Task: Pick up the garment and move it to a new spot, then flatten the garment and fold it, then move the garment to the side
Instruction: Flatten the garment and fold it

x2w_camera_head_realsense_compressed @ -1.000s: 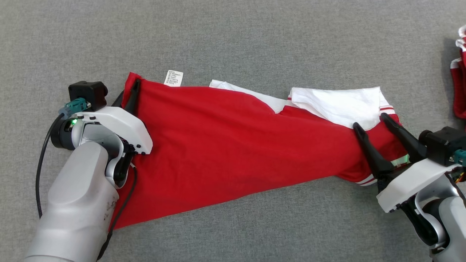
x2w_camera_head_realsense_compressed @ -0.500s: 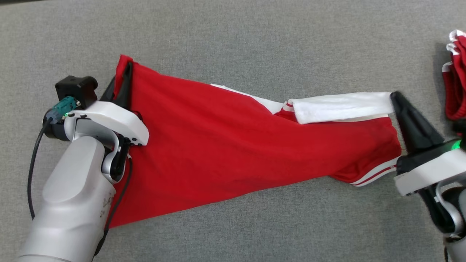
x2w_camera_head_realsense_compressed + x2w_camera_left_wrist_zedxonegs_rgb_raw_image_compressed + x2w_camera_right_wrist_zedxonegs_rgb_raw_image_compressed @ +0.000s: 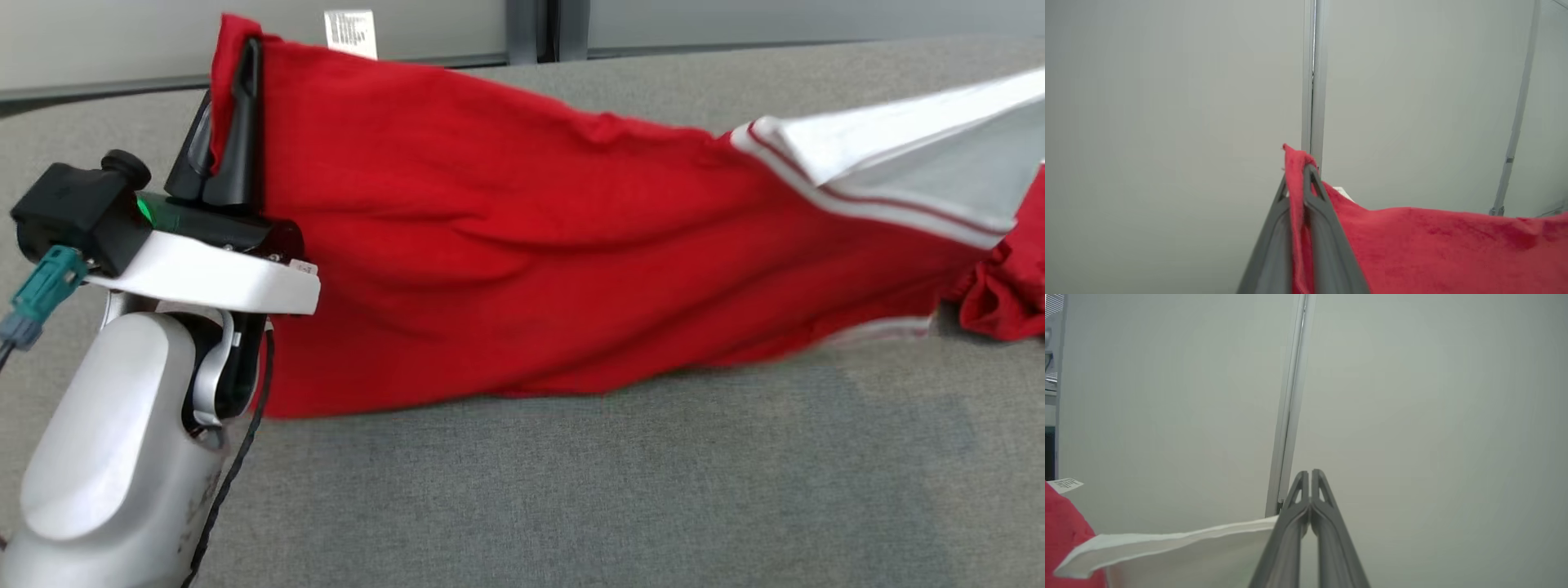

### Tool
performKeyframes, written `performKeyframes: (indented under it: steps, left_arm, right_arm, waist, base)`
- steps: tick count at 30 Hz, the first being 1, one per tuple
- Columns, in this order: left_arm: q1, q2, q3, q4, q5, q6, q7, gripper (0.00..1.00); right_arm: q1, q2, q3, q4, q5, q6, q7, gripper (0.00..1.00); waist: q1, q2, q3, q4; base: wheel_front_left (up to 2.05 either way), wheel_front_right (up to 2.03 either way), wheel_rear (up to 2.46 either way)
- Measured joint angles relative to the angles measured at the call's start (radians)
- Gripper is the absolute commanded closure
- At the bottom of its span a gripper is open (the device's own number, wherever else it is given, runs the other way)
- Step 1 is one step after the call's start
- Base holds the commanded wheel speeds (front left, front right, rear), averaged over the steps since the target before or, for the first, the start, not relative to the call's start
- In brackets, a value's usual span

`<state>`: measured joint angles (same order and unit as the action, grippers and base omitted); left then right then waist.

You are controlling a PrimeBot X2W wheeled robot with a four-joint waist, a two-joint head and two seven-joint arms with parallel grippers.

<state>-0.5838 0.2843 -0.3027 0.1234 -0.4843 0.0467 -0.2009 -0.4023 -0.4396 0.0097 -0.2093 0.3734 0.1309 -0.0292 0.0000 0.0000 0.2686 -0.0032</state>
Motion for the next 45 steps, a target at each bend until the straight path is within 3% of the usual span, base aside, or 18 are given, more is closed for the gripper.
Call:
performKeyframes:
  steps: [10, 15, 20, 25, 32, 39, 45]
  left_arm:
    - [0.001, 0.069, 0.021, -0.409, 0.071, 0.096, 0.113, 1.0]
    - [-0.004, 0.084, 0.035, -0.452, 0.071, 0.113, 0.148, 1.0]
    - [-0.044, 0.078, 0.031, -0.423, 0.05, 0.099, 0.157, 1.0]
    - [-0.164, 0.043, 0.018, -0.308, 0.022, 0.059, 0.143, 1.0]
    - [-0.441, -0.019, 0.02, 0.001, -0.001, -0.007, 0.068, 1.0]
    - [-0.703, -0.07, 0.047, 0.351, 0.001, -0.058, -0.04, 1.0]
    - [-0.826, -0.083, 0.09, 0.546, 0.012, -0.095, -0.061, 1.0]
  right_arm:
    - [-0.13, -0.037, -0.103, -0.139, 0.007, 0.0, 0.07, 1.0]
    - [-0.169, -0.041, -0.107, -0.136, 0.034, 0.0, 0.091, 1.0]
    - [-0.229, -0.042, -0.091, -0.09, 0.071, 0.0, 0.096, 1.0]
    - [-0.361, -0.06, -0.032, -0.005, 0.102, 0.0, 0.103, 1.0]
    - [-0.676, -0.07, 0.112, 0.22, 0.138, 0.0, 0.076, 1.0]
    - [-0.991, -0.012, 0.259, 0.507, 0.154, 0.0, -0.047, 1.0]
    - [-1.16, 0.046, 0.363, 0.743, 0.188, 0.0, -0.141, 1.0]
  waist:
    - [0.0, 0.0, -0.081, 0.003]
    - [0.0, 0.0, -0.089, -0.004]
    - [0.0, 0.0, -0.069, -0.009]
    - [0.0, 0.0, -0.023, -0.005]
    - [0.0, 0.0, 0.063, 0.008]
    - [0.0, 0.0, 0.121, 0.015]
    - [0.0, 0.0, 0.14, 0.003]
  base:
    - [0.0, 0.0, 0.0]
    - [0.0, 0.0, 0.0]
    - [0.0, 0.0, 0.0]
    - [0.0, 0.0, 0.0]
    - [0.0, 0.0, 0.0]
    - [0.0, 0.0, 0.0]
    - [0.0, 0.0, 0.0]
